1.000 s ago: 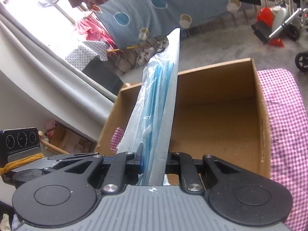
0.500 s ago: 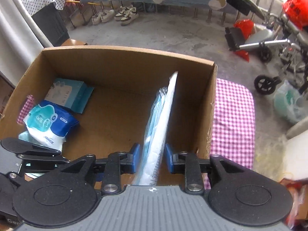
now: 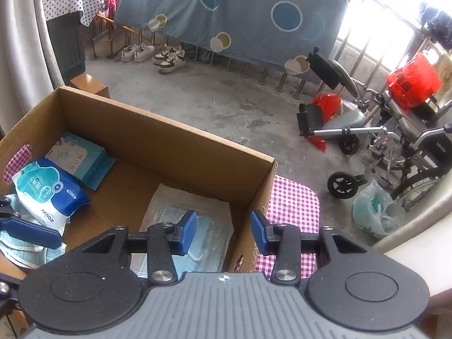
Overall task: Organize soft objects
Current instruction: 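Lower the mask bag into the box and open the right gripper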
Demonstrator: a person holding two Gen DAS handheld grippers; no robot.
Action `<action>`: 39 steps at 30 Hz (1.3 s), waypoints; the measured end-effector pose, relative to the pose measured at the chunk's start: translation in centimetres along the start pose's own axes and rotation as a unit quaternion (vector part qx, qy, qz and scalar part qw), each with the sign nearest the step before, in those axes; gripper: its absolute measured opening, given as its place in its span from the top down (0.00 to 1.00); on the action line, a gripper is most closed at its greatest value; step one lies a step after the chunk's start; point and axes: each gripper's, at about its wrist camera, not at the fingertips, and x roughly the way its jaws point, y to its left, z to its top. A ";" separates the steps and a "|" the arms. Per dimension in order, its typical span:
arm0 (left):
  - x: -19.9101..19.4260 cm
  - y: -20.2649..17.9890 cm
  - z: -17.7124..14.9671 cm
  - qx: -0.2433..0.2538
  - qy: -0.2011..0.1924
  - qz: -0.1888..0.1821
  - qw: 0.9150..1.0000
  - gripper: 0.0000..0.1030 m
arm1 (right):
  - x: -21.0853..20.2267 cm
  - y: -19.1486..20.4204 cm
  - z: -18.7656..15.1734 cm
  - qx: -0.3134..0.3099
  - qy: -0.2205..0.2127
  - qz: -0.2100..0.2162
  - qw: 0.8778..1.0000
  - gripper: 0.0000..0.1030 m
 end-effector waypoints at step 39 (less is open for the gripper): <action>-14.2 7.1 -10.1 -0.051 -0.122 0.069 0.989 0.01 | 9.1 6.1 -1.9 0.046 0.217 0.173 0.960 0.56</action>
